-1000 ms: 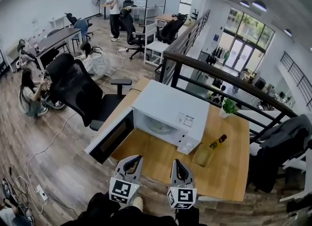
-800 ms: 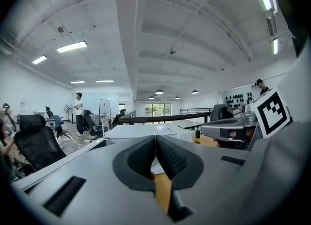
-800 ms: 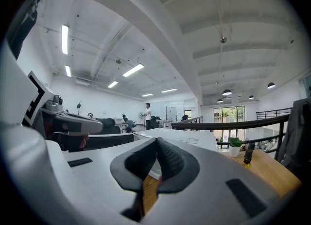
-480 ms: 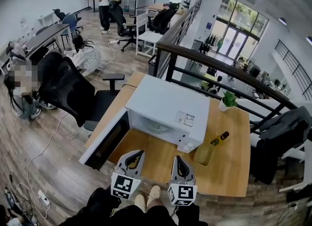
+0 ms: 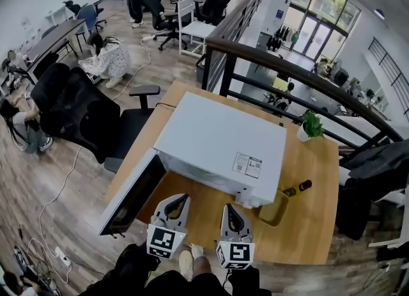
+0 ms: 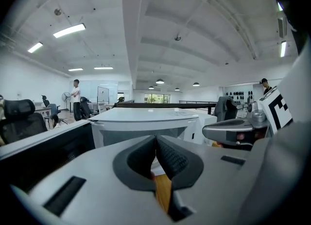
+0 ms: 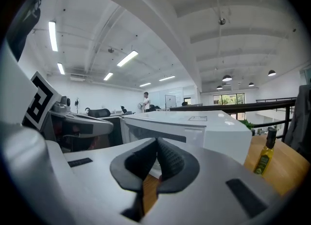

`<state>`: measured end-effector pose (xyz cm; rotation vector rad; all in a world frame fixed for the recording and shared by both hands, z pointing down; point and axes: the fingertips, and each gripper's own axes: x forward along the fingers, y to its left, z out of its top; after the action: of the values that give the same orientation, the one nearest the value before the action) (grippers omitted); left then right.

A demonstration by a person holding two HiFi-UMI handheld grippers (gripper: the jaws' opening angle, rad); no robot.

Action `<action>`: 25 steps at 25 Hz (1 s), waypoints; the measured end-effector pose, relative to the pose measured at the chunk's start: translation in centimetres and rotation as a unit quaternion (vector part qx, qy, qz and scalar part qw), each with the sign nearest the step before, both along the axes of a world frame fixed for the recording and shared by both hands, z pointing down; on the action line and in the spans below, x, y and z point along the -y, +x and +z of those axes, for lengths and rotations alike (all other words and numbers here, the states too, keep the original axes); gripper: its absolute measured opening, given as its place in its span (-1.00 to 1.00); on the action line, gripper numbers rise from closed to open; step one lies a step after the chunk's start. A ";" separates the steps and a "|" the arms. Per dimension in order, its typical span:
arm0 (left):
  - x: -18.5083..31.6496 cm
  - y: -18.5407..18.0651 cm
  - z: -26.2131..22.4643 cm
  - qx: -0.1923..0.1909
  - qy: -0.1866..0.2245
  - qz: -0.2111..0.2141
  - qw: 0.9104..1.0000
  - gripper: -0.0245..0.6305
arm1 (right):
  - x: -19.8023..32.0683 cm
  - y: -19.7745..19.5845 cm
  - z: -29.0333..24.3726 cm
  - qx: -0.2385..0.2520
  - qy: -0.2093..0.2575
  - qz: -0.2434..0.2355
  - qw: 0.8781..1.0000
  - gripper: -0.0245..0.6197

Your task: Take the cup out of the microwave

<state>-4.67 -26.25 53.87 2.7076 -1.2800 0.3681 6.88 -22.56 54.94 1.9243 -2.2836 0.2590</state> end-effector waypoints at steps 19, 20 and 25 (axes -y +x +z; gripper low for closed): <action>8.6 3.6 8.9 0.019 -0.045 0.008 0.999 -0.36 | 5.9 0.6 6.3 0.024 -0.048 -0.012 0.998 -0.88; 9.0 3.7 9.2 0.022 -0.044 0.008 0.999 -0.29 | 6.0 0.7 6.5 0.025 -0.051 -0.011 0.998 -0.88; 10.7 4.5 9.8 0.007 -0.040 0.002 0.999 -0.05 | 6.6 1.4 6.9 0.028 -0.056 -0.011 0.998 -0.88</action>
<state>-0.13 -36.99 63.71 2.6456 -1.2369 0.4293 8.26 -29.20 61.88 1.8586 -2.2720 0.4342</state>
